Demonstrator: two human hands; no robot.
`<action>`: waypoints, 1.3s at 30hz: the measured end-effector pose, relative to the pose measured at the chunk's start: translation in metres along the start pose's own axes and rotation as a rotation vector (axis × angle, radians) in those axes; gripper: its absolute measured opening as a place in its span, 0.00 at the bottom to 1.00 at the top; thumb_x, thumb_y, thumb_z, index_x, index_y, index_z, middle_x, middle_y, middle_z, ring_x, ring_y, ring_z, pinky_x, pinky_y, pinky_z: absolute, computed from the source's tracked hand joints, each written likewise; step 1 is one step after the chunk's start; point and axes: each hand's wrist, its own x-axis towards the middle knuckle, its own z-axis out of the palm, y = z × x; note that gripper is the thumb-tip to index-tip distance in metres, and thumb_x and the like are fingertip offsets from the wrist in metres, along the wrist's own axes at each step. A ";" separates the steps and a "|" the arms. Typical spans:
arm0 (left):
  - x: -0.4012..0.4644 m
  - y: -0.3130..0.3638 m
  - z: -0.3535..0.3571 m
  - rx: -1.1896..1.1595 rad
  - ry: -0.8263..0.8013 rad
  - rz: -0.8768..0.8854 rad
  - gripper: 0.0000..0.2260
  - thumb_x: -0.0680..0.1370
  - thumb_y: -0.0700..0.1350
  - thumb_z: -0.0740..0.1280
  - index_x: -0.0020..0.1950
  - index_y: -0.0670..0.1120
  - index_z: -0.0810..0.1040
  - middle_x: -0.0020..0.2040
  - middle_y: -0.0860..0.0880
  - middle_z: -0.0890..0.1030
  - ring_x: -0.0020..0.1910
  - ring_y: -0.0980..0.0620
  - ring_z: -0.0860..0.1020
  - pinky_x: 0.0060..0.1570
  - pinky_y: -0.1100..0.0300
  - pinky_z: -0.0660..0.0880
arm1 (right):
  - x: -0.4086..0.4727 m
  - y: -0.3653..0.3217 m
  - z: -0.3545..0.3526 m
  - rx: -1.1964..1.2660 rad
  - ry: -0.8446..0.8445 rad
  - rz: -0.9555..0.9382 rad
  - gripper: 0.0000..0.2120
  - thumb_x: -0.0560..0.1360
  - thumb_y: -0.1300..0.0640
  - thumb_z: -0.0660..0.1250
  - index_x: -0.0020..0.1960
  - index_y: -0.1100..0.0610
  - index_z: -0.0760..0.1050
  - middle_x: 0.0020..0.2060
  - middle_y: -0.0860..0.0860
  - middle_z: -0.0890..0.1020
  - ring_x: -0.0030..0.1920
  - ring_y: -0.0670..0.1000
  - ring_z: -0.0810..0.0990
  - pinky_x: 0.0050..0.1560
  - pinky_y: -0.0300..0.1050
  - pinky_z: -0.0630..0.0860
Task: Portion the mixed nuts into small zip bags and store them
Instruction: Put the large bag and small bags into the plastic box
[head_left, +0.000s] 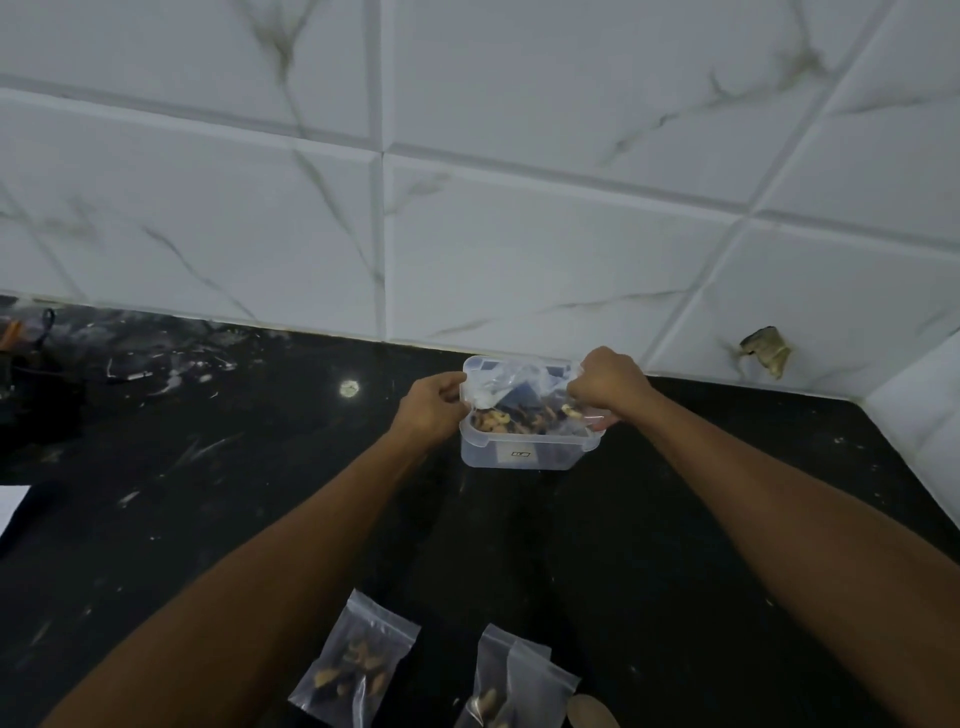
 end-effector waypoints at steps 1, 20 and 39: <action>-0.001 0.000 0.000 0.008 -0.002 0.002 0.23 0.77 0.36 0.69 0.72 0.46 0.72 0.64 0.47 0.80 0.61 0.50 0.79 0.61 0.48 0.77 | 0.002 0.001 -0.002 -0.034 0.023 -0.016 0.03 0.73 0.61 0.67 0.41 0.61 0.75 0.37 0.58 0.81 0.33 0.56 0.82 0.34 0.46 0.82; -0.002 0.001 -0.001 0.010 -0.030 0.026 0.23 0.78 0.37 0.67 0.73 0.46 0.70 0.67 0.47 0.77 0.66 0.49 0.76 0.62 0.46 0.76 | 0.022 -0.003 0.028 -0.346 -0.044 -0.014 0.09 0.71 0.61 0.72 0.43 0.59 0.71 0.34 0.53 0.73 0.32 0.50 0.73 0.34 0.43 0.71; 0.002 -0.003 -0.003 -0.019 -0.036 0.022 0.22 0.77 0.34 0.67 0.70 0.43 0.73 0.61 0.46 0.81 0.58 0.50 0.80 0.60 0.50 0.78 | -0.006 0.004 0.034 -0.438 0.231 -0.173 0.14 0.76 0.50 0.67 0.55 0.59 0.76 0.48 0.57 0.81 0.44 0.56 0.79 0.38 0.46 0.71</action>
